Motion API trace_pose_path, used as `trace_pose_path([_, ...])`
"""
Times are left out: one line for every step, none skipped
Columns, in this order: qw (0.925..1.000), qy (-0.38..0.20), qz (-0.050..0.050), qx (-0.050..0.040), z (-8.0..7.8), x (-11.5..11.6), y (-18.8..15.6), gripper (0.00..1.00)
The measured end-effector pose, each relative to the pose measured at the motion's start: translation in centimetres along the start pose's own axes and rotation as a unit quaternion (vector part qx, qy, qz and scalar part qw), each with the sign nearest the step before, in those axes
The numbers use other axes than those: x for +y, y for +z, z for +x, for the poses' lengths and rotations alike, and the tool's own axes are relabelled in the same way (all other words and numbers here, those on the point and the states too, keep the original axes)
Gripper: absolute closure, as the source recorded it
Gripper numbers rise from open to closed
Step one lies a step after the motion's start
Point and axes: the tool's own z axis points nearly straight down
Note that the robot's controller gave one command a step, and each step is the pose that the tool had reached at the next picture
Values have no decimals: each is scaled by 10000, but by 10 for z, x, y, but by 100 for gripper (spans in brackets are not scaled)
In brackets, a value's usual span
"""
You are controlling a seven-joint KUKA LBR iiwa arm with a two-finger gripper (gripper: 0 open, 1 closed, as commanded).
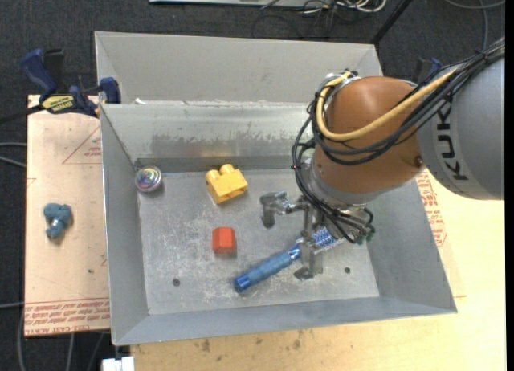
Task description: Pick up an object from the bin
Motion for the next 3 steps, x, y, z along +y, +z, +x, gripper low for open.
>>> trace_pose_path([9981, 608, -10, 46, 2, -11, 125, 0])
trace_pose_path([9981, 612, -5, 12, 0, -11, 121, 100])
trace_pose_path([9984, 567, 8, -29, 9, 5, 6, 100])
